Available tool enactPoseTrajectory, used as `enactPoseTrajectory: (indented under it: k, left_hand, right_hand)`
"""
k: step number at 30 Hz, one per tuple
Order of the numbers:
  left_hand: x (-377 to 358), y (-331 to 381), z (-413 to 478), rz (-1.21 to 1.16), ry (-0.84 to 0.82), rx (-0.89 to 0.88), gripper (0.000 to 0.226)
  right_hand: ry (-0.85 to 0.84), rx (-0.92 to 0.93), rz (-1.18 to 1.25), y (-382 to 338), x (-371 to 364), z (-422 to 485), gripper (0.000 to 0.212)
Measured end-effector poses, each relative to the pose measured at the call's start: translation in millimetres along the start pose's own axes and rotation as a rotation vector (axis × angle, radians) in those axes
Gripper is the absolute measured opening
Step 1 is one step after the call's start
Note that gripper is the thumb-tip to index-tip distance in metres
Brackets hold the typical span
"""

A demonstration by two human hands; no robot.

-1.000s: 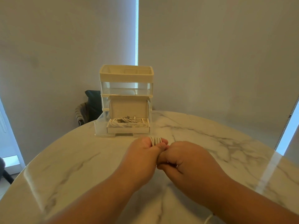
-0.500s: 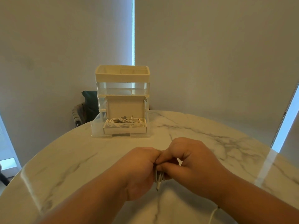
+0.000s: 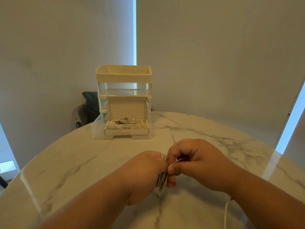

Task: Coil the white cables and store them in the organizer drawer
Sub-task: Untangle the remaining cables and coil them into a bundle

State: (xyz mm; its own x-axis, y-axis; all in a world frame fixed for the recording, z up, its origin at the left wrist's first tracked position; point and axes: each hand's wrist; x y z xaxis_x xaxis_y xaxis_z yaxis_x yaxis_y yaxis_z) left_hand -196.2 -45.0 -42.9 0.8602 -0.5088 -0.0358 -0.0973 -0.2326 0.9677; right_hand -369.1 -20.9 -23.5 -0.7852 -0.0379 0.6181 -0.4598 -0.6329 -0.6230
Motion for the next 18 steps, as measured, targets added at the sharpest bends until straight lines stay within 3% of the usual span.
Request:
enactPoseTrajectory:
  k: [3, 6, 9, 14, 18]
  left_hand:
    - [-4, 4, -6, 0.027, -0.047, -0.02, 0.018]
    - [-2, 5, -5, -0.117, -0.094, 0.001, 0.01]
    - [0, 5, -4, -0.2, -0.21, 0.099, 0.021]
    - [-1, 4, -8, 0.028, -0.141, 0.035, 0.014]
    - [5, 7, -12, 0.087, -0.235, 0.022, 0.014]
  right_hand:
    - [0.019, -0.055, 0.176, 0, 1, 0, 0.01]
    - [0.002, -0.055, 0.161, 1, 2, 0, 0.01]
    - [-0.011, -0.075, 0.119, 1, 3, 0, 0.015]
    - [0.067, -0.093, 0.025, 4, 3, 1, 0.013]
    - [0.042, -0.104, 0.093, 5, 10, 1, 0.02]
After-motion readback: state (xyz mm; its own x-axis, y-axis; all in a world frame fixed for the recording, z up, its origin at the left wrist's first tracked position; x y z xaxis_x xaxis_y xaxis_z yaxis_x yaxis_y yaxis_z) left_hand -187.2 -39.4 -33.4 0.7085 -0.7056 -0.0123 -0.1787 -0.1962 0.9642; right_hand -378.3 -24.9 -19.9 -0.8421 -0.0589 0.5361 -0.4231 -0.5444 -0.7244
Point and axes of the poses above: each hand's wrist, its own z-axis towards the middle knuckle, its own x-axis out of the back of the hand, y = z × x, and after that the axes turned 10 degrees about x, right-handed
